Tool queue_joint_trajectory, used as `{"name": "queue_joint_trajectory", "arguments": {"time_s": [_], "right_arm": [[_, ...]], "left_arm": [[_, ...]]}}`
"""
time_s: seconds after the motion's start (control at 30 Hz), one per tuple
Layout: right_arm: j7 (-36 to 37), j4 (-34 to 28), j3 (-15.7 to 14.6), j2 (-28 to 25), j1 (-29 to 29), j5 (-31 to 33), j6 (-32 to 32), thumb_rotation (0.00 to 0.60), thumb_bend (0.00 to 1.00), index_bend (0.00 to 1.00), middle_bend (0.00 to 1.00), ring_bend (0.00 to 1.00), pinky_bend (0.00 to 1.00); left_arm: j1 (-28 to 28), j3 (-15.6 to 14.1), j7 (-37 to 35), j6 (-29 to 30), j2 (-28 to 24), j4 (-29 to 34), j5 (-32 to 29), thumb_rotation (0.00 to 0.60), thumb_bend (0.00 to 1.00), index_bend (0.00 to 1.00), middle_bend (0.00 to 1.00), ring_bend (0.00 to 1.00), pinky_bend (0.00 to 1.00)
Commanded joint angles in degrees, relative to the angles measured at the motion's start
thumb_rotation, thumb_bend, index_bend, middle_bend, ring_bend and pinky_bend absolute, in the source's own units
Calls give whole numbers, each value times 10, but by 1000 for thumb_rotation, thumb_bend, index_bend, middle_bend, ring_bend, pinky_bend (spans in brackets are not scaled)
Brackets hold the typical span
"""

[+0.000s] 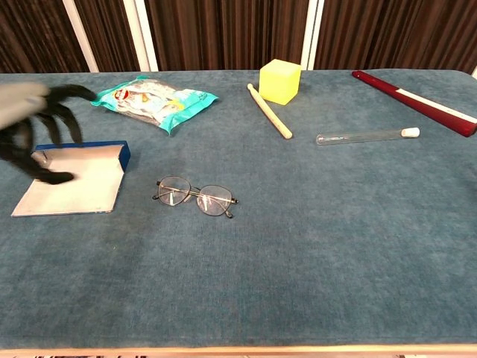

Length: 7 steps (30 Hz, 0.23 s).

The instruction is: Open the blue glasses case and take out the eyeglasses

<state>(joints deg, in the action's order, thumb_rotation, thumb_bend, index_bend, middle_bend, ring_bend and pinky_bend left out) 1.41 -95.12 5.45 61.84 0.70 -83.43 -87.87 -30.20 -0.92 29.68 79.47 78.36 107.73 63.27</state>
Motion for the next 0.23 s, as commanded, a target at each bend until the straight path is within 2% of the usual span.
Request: {"name": "queue_joint_trajectory", "arguments": {"time_s": [0.03, 0.07, 0.13, 0.23], "right_arm": [[-5, 2, -1, 2, -1, -2, -3, 600, 198, 0, 0, 0, 194], [-7, 2, -1, 3, -1, -2, -4, 600, 198, 0, 0, 0, 194], [-8, 4, -1, 4, -2, -3, -6, 600, 198, 0, 0, 0, 194], [-6, 7, -2, 4, -2, -4, -6, 600, 198, 0, 0, 0, 194]], "left_arm": [[74, -78, -92, 54, -86, -23, 117, 600, 107, 0, 1, 8, 130], [87, -86, -111, 68, -96, -32, 134, 600, 92, 0, 0, 0, 66], [105, -95, -132, 88, -107, -52, 159, 600, 77, 0, 0, 0, 9], [131, -101, -154, 119, -110, -95, 195, 600, 70, 0, 0, 0, 0]]}}
